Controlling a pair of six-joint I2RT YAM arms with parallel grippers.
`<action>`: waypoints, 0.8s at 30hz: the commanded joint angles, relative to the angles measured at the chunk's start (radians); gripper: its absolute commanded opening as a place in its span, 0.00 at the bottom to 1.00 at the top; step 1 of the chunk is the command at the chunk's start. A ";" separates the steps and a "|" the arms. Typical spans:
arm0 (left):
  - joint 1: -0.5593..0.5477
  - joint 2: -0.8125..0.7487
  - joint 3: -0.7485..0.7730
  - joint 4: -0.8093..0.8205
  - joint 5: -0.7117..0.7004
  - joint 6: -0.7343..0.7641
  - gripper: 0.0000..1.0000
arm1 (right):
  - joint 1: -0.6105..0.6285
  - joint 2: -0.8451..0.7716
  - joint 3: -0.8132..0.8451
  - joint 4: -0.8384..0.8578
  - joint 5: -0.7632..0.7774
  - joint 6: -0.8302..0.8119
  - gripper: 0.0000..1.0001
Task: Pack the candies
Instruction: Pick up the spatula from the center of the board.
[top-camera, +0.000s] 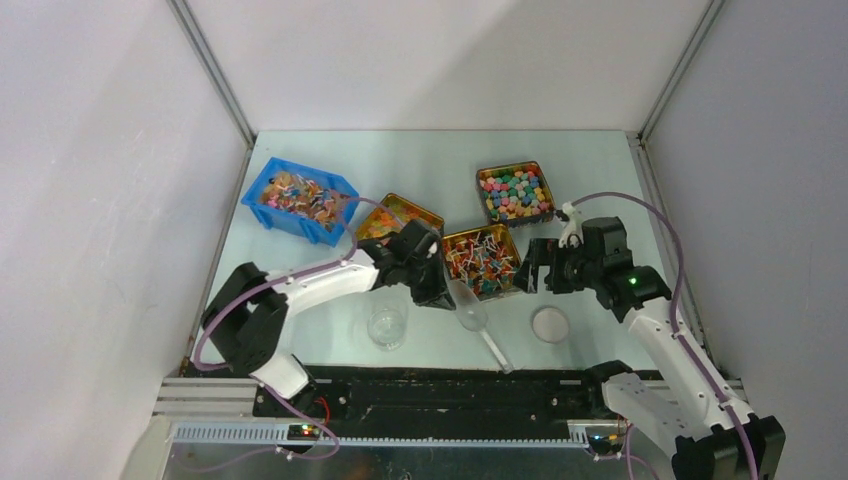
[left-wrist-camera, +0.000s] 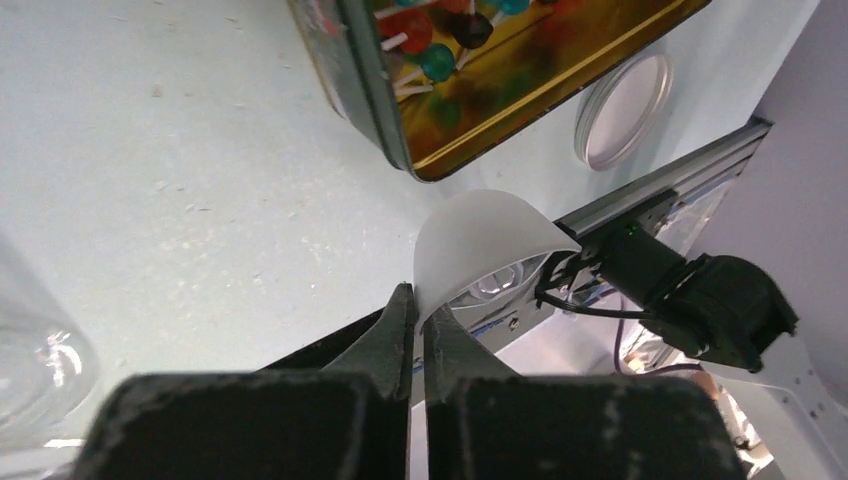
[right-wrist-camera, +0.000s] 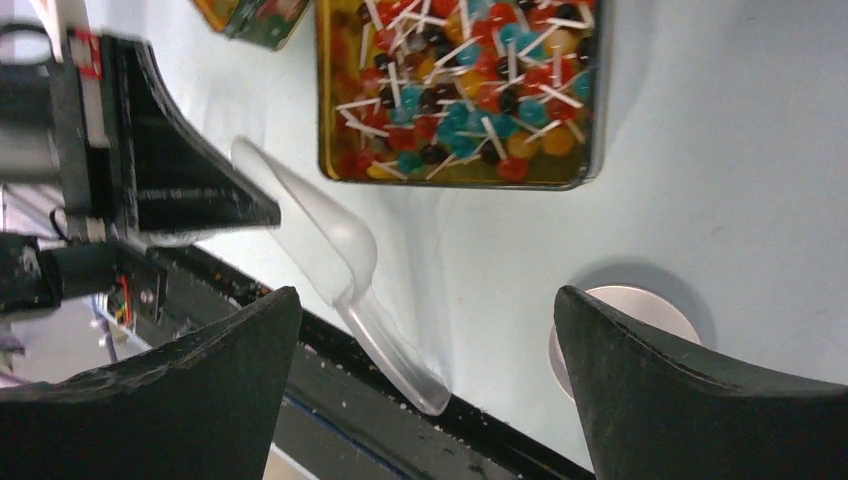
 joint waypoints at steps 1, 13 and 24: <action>0.078 -0.127 -0.040 0.014 0.035 -0.007 0.00 | 0.076 -0.020 0.052 0.039 -0.056 -0.040 1.00; 0.237 -0.295 -0.119 0.075 0.128 -0.157 0.00 | 0.421 0.035 0.109 0.071 0.120 -0.142 0.94; 0.381 -0.422 -0.214 0.122 0.239 -0.252 0.00 | 0.733 0.141 0.172 0.023 0.529 -0.224 0.84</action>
